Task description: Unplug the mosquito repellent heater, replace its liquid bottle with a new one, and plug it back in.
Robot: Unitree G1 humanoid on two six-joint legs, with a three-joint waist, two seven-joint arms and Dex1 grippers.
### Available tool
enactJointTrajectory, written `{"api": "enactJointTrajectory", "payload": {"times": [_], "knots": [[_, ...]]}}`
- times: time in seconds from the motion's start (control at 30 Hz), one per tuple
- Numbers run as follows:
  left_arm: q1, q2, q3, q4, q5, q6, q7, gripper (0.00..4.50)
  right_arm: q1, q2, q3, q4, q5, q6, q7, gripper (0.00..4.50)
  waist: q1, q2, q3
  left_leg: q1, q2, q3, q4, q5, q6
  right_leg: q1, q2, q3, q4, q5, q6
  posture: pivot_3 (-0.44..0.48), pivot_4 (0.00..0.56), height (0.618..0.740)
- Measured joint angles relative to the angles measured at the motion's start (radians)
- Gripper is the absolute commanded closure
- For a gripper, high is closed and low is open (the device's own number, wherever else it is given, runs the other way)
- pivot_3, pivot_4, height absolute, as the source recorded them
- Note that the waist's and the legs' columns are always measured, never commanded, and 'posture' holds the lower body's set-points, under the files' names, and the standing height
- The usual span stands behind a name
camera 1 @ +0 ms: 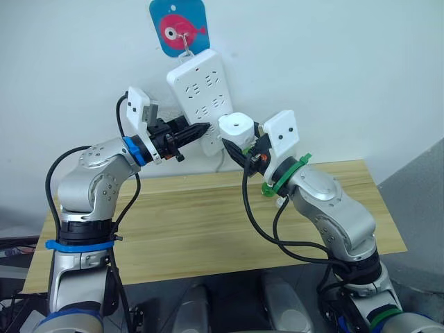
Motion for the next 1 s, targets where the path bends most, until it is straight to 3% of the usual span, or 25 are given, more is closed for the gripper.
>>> {"api": "enactJointTrajectory", "payload": {"times": [0.63, 0.8, 1.0], "knots": [[0.026, 0.03, 0.026, -0.012, 0.007, 0.032, 0.002, 3.19, -0.057, 0.049, -0.016, 0.147, -0.019, -0.052, 0.109, 1.58, -0.02, 0.0, -0.015, 0.002, 0.001, -0.001, 0.0, 0.002, -0.003, 0.0, 0.001, 0.0, 0.002, 0.0, 0.0, -0.165, 0.186, 0.734], [0.027, 0.018, 0.014, -0.012, 0.009, 0.005, -0.007, 3.19, -0.077, 0.069, -0.025, 0.158, -0.018, -0.043, 0.112, 0.0, -0.017, 0.0, -0.016, 0.001, 0.0, -0.001, -0.001, 0.002, -0.003, 0.0, 0.001, -0.001, 0.001, 0.0, 0.0, -0.165, 0.188, 0.734], [0.021, 0.03, -0.009, 0.025, 0.06, -0.095, -0.039, 3.19, -0.069, -0.023, -0.046, 0.076, -0.005, 0.004, 0.157, 0.0, -0.01, -0.001, -0.019, -0.002, -0.003, -0.001, -0.004, 0.001, -0.002, 0.0, -0.004, -0.002, -0.008, 0.0, 0.0, -0.164, 0.19, 0.734]]}}
